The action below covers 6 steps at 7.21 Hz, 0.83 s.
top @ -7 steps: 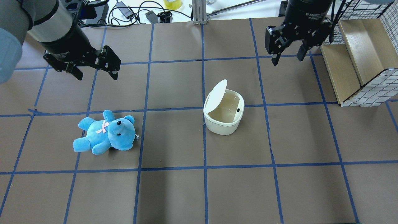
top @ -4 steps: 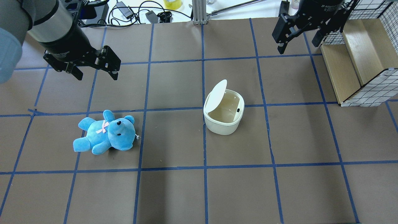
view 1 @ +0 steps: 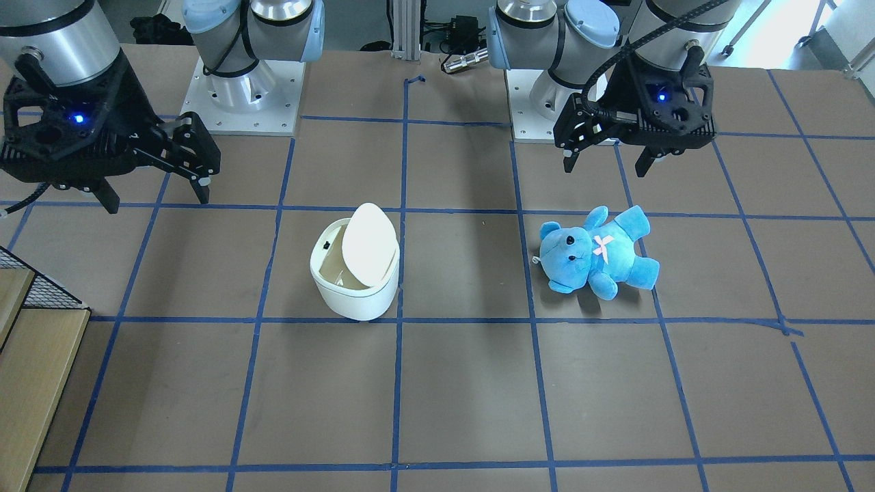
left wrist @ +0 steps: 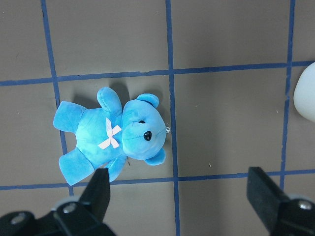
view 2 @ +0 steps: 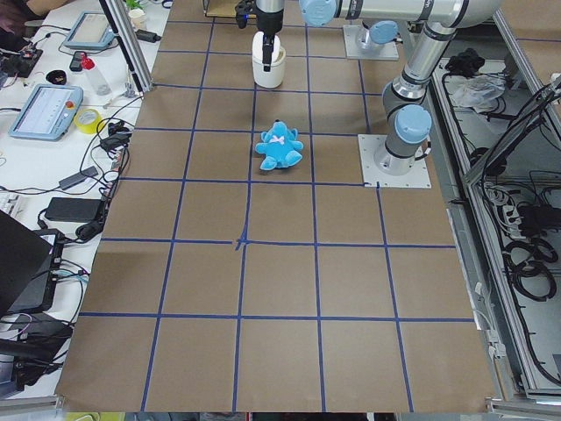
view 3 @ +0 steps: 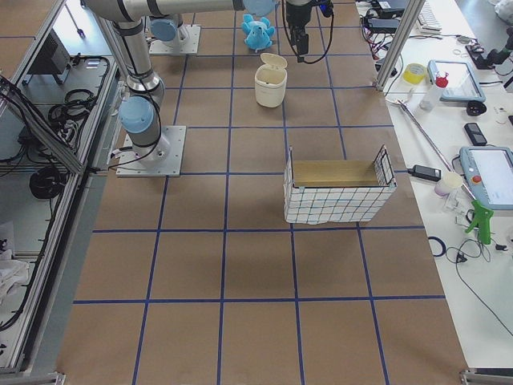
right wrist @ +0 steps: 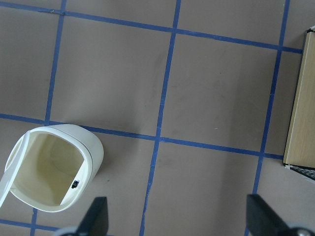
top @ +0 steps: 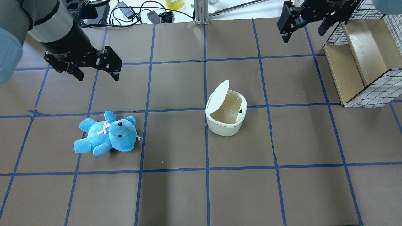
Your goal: Open trash can with right arm
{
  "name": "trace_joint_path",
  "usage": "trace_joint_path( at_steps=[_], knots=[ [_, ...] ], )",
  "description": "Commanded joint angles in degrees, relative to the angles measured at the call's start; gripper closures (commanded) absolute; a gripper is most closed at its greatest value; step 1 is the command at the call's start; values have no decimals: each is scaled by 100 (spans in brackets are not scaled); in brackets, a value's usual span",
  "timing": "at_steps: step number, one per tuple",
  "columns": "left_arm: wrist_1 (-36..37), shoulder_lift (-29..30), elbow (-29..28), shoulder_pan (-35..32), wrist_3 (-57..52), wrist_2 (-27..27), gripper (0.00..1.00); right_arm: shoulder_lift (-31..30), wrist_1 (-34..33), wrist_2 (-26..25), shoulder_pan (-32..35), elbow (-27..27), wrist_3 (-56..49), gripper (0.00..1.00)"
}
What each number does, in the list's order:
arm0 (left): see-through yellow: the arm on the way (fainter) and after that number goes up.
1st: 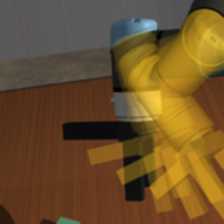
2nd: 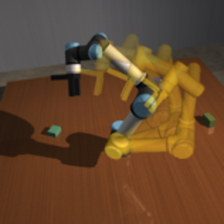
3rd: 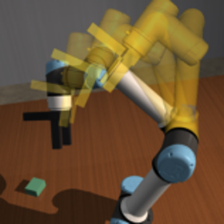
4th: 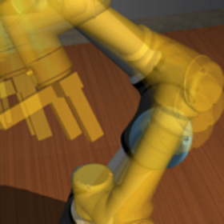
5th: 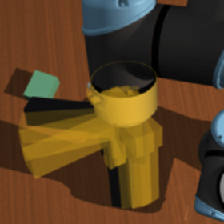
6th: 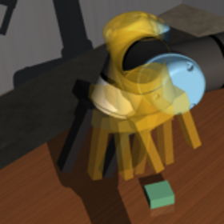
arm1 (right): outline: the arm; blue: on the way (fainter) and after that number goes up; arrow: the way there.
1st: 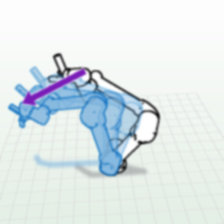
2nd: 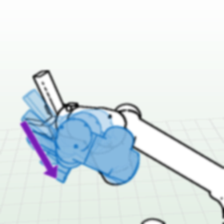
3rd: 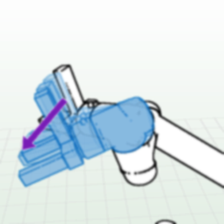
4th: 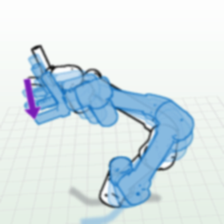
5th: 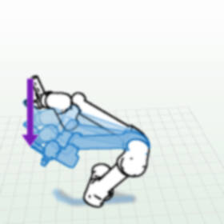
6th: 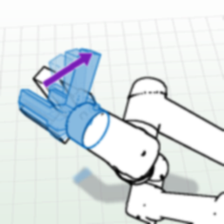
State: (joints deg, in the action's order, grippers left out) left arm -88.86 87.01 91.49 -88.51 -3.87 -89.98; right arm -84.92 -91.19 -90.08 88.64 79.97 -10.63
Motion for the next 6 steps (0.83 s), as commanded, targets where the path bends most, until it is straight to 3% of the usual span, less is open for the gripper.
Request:
trace_joint_path(
  at_steps=[1, 4, 6],
  knots=[
    [0, 0, 0, 0, 0, -2, 0, -322, -39, -9, -14, 428, 60, 0],
    [0, 0, 0, 0, 0, -2, 0, -421, -510, -9, -66, 651, 35, 0],
    [0, 0, 0, 0, 0, -2, 0, -420, -417, 26, -302, 660, -1, 0]
  ],
)
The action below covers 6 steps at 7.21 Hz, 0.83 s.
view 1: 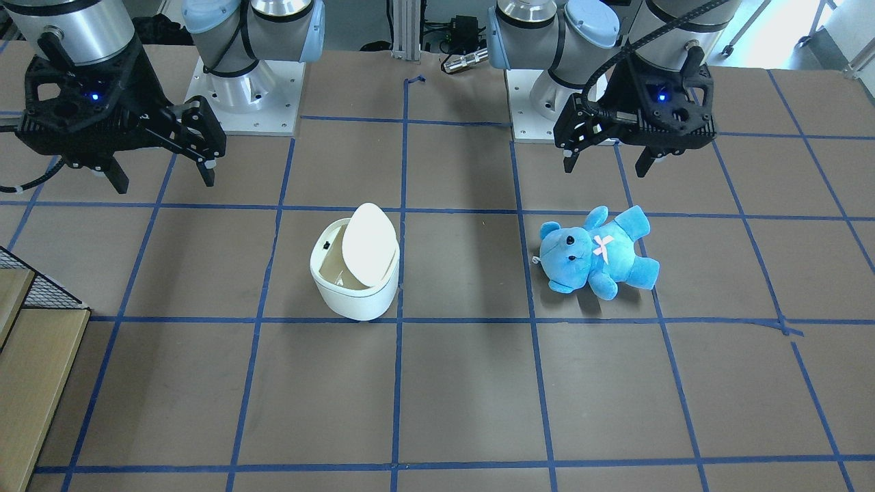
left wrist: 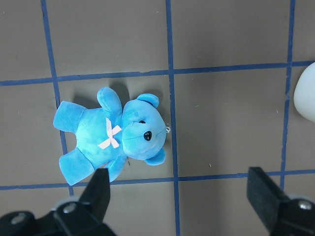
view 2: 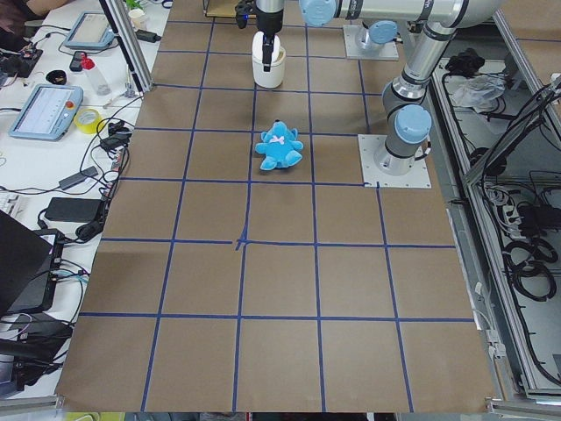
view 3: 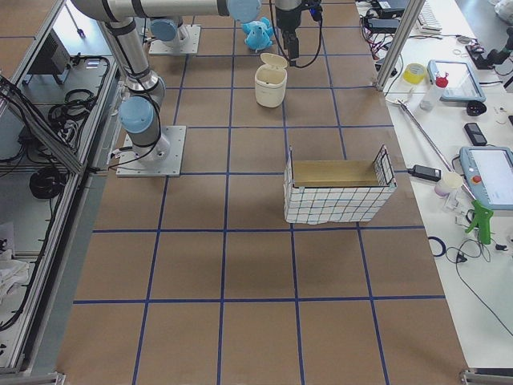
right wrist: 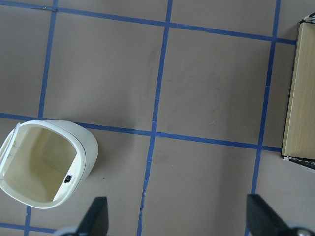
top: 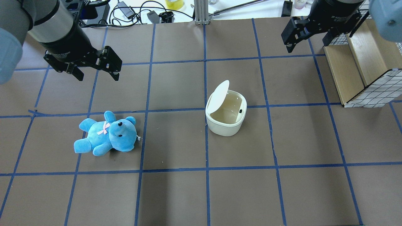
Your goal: Open trash can with right arm
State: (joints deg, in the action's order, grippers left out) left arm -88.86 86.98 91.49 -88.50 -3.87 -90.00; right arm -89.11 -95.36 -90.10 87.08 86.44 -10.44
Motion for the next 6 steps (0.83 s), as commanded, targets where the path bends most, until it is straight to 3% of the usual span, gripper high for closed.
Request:
trace_joint_path(
  at_steps=[1, 3, 4, 6],
  knots=[
    [0, 3, 0, 0, 0, 0, 0, -19, 0, 27, -148, 5, -2, 0],
    [0, 3, 0, 0, 0, 0, 0, -45, 43, 19, -113, -4, 7, 0],
    [0, 3, 0, 0, 0, 0, 0, -71, 522, -16, -113, -74, 85, 0],
    [0, -6, 0, 0, 0, 0, 0, -133, 737, -122, 1, -48, 252, 0]
  ],
)
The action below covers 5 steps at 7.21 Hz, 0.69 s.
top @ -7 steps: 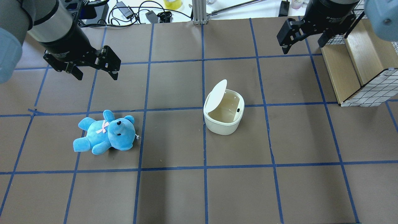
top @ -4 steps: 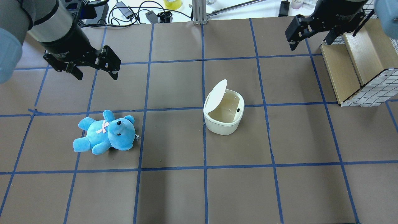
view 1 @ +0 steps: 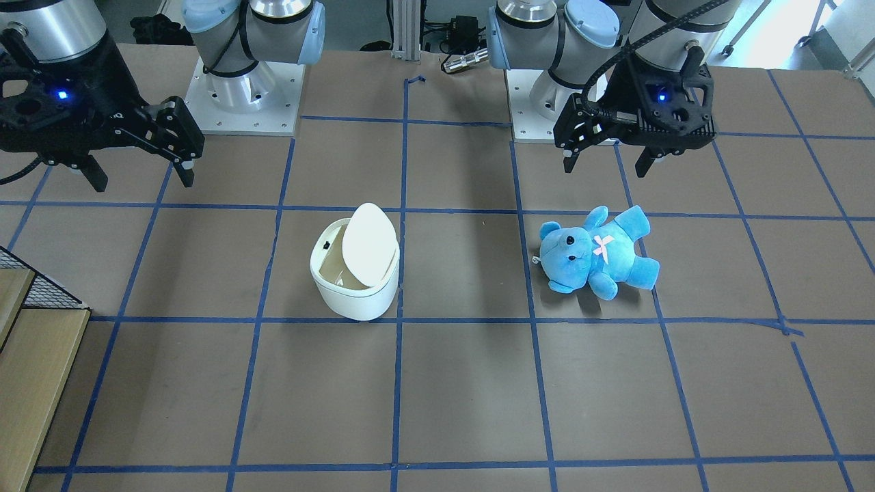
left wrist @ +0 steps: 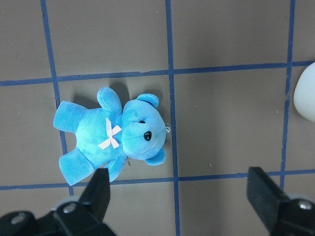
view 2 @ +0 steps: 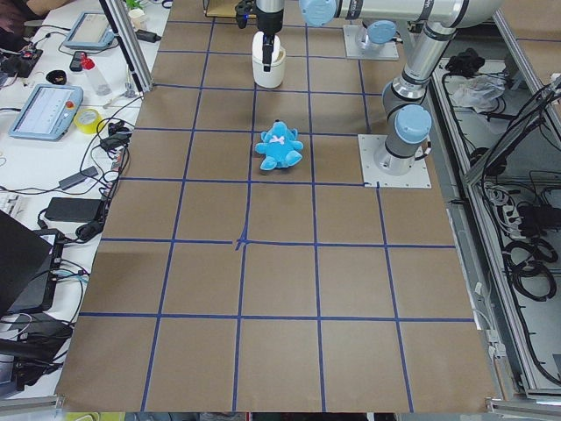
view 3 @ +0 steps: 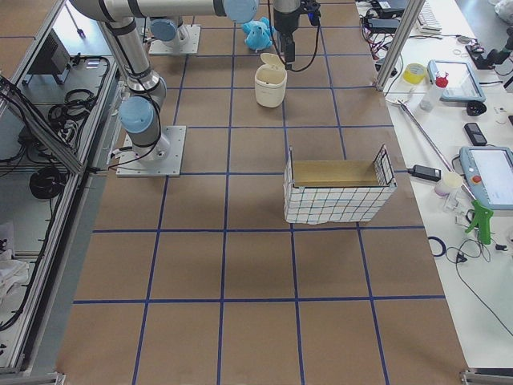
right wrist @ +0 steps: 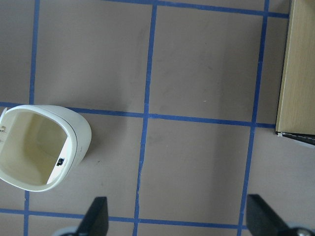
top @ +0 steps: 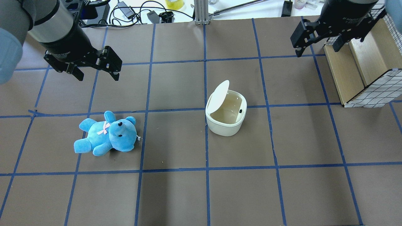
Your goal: Open trash can with right arm
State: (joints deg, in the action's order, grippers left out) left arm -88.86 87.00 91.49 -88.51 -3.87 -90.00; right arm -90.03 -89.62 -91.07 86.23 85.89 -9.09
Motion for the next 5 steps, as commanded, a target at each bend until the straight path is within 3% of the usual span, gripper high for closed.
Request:
trace_joint_path(
  at_steps=[1, 5],
  knots=[
    [0, 1, 0, 0, 0, 8, 0, -24, 173, -77, 365, 7, 631, 0],
    [0, 2, 0, 0, 0, 0, 0, 56, 67, -95, 500, 7, 408, 0]
  ],
)
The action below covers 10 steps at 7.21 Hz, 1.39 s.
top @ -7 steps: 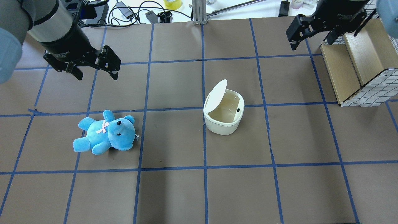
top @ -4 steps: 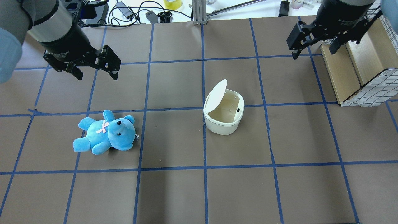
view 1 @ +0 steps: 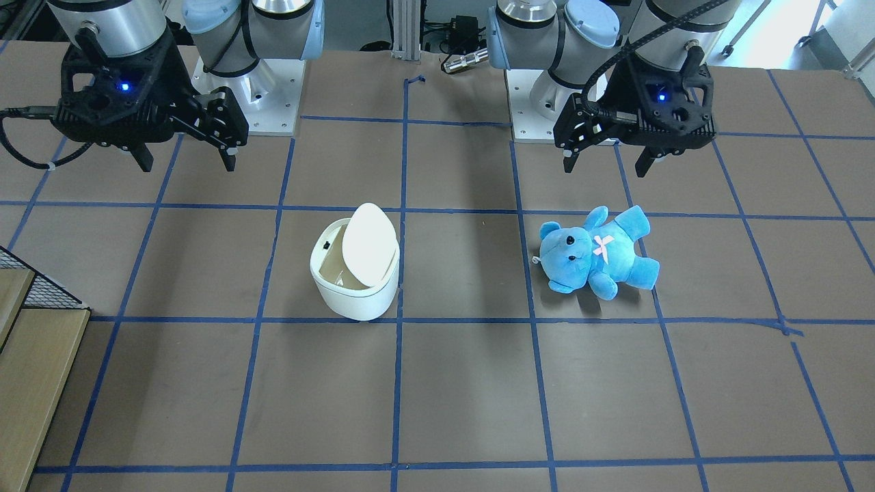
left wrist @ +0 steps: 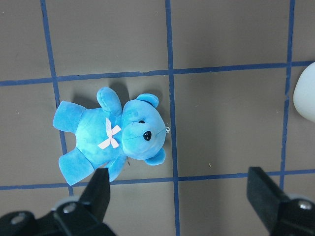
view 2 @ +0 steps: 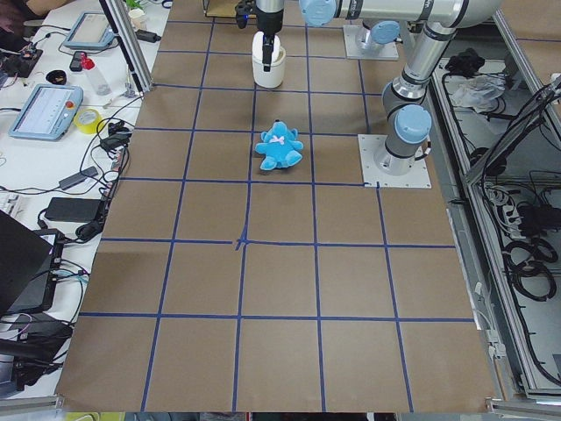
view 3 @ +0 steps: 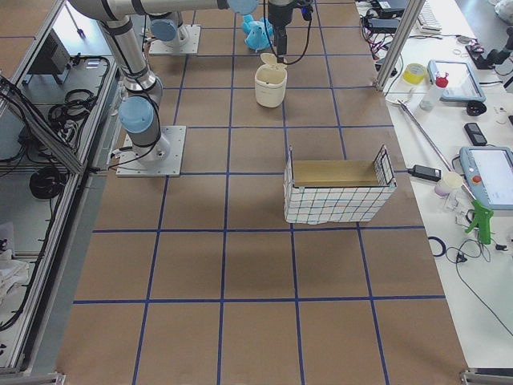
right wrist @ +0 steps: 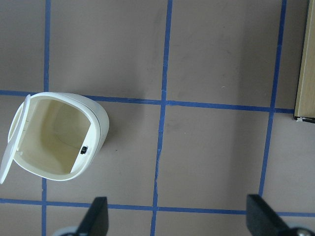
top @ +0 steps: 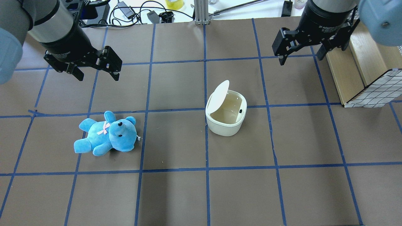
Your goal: Open trash can with right arm
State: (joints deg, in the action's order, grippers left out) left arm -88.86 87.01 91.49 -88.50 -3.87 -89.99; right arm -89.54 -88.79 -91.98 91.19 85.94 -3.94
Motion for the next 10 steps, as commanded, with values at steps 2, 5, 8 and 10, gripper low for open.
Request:
trace_joint_path(
  at_steps=[2, 5, 8, 10],
  knots=[
    [0, 0, 0, 0, 0, -1, 0, 15, -42, -4, -14, 2, -133, 0],
    [0, 0, 0, 0, 0, -1, 0, 15, -86, -13, -31, 11, -37, 0],
    [0, 0, 0, 0, 0, -1, 0, 15, -130, -4, -40, 2, 69, 0],
    [0, 0, 0, 0, 0, -1, 0, 15, -121, 22, -119, 2, 78, 0]
  ],
)
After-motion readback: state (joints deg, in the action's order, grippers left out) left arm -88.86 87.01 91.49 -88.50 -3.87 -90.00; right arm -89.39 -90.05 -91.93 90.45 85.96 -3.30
